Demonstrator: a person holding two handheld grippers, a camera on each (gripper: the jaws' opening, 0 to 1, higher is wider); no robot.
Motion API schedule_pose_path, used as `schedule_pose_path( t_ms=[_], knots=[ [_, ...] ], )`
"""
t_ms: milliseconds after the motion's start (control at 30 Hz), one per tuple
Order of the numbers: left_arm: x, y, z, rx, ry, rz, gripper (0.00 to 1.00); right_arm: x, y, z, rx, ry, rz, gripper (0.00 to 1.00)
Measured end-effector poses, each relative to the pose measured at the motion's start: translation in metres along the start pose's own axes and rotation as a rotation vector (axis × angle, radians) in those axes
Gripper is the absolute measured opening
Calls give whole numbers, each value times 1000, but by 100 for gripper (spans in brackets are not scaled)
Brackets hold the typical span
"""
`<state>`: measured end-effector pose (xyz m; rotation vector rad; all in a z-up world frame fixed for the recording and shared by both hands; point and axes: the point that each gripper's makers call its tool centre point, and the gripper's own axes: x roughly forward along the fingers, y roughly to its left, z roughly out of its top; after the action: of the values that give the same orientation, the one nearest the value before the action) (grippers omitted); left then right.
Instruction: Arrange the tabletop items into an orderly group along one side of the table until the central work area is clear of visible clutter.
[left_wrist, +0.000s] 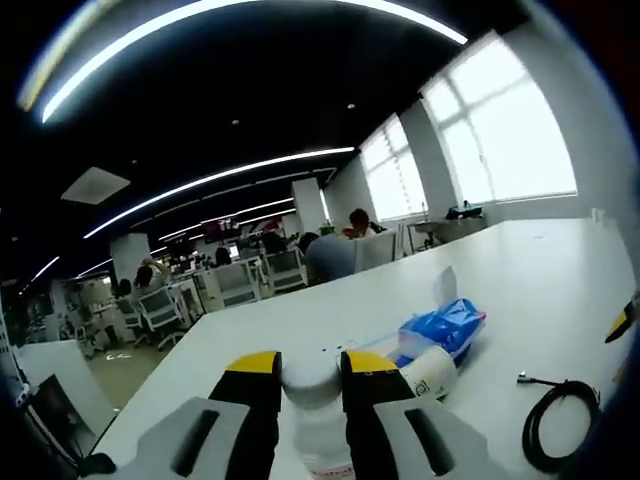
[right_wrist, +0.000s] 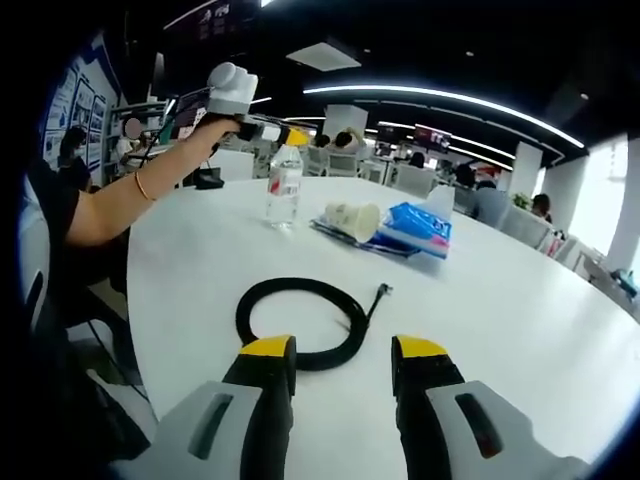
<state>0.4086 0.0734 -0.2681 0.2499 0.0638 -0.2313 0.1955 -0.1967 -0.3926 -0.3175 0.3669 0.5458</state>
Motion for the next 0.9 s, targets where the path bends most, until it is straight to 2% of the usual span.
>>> schedule_pose_path(
  t_ms=[400, 433, 467, 533, 600, 667, 900],
  knots=[
    [9, 35, -4, -29, 4, 35, 21, 6, -3, -1, -1, 19, -7, 36],
    [11, 35, -10, -33, 16, 30, 21, 7, -2, -1, -1, 19, -5, 36],
    [9, 34, -9, -11, -3, 23, 21, 8, -1, 0, -1, 19, -4, 36],
    [8, 33, -9, -17, -8, 32, 21, 10, 0, 0, -2, 22, -2, 36],
    [9, 29, -7, 20, -21, 19, 22, 12, 2, 1, -8, 27, 0, 36],
    [9, 30, -6, 61, -21, 38, 22, 14, 4, 3, -10, 23, 7, 36],
    [7, 28, -7, 75, -62, 38, 23, 13, 6, 4, -14, 24, 10, 37]
  ],
)
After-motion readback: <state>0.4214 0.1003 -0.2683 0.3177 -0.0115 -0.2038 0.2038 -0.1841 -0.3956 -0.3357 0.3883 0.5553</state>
